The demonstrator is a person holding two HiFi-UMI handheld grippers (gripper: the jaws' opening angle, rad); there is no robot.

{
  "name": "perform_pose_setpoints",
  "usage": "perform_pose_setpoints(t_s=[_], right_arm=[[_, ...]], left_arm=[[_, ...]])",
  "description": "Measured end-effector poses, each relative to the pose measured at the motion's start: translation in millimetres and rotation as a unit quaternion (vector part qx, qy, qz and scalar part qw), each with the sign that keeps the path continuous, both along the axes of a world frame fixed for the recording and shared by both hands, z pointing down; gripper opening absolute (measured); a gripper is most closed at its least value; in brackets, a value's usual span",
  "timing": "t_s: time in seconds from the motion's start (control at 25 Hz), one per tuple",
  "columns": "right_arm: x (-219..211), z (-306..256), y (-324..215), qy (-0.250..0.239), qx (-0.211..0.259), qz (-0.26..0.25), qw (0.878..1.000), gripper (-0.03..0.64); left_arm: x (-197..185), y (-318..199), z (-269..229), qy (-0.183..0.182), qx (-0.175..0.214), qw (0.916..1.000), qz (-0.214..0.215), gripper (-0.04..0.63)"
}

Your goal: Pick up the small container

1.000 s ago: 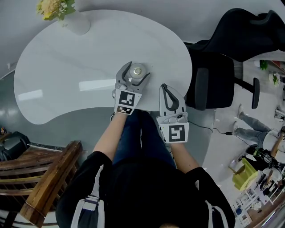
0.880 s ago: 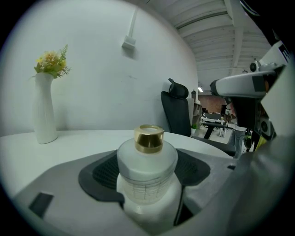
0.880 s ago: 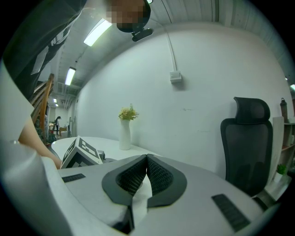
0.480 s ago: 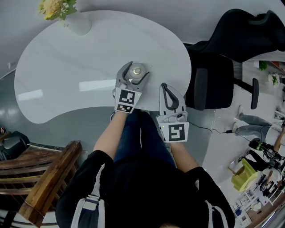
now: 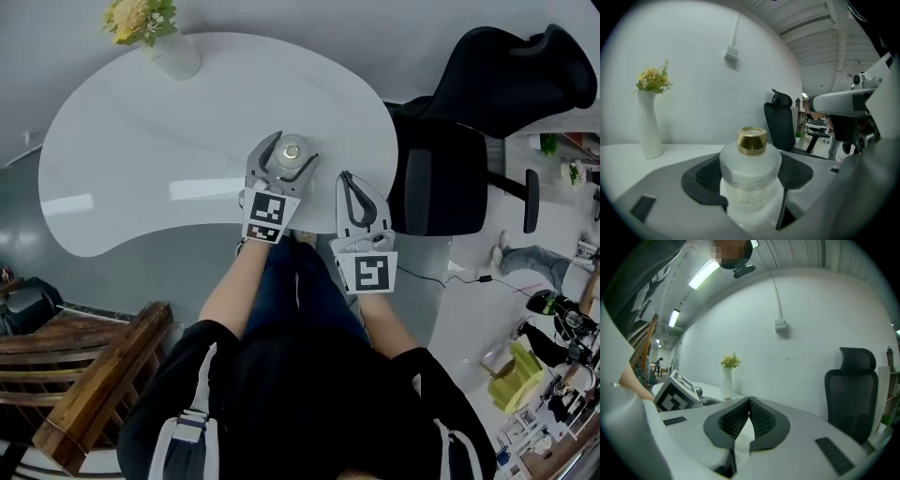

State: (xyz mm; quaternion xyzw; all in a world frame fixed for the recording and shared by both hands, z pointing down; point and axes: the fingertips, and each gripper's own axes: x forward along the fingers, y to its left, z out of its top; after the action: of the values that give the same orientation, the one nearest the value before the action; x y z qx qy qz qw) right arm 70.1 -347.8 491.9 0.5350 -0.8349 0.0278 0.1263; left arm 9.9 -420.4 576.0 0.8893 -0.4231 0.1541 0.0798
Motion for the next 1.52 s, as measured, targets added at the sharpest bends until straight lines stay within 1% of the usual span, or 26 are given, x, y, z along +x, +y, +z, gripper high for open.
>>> perform_pose_setpoints(t_s=[0.32,0.36,0.48,0.6,0.8,0.96,1.24,1.52], right_arm=[[6,-48,1,-0.006,0.042,0.001,0.999,0.021],[7,-55,1,-0.008,0.050,0.001,0.999,0.021],[10,-78,2,-0.028,0.093,-0.001,0.995,0.021],[14,-93,5,-0.036,0.112,-0.004,0.993,0.021],[22,-114,15,-0.045,0.120,-0.007,0.992,0.021],[24,-128,21,-0.038,0.123,0.000,0.992,0.021],[17,-147,27,-0.032,0.125,-0.004,0.992,0.021],[-1,-153,29,-0.042,0.124,-0.008,0.991,0.021]], left_arm=[[-4,11,-83,0.011,0.028,0.9994,-0.018,0.337],[-5,13,-93,0.012,0.032,0.9992,-0.021,0.337],[-7,22,-121,0.011,0.045,0.9985,-0.030,0.337],[-8,30,-144,0.008,0.057,0.9975,-0.040,0.337],[-12,51,-177,0.016,0.067,0.9961,-0.056,0.337],[-18,69,-195,0.019,0.071,0.9954,-0.062,0.337],[-34,80,-215,0.020,0.079,0.9938,-0.075,0.337],[-49,79,-220,0.025,0.088,0.9926,-0.080,0.337]])
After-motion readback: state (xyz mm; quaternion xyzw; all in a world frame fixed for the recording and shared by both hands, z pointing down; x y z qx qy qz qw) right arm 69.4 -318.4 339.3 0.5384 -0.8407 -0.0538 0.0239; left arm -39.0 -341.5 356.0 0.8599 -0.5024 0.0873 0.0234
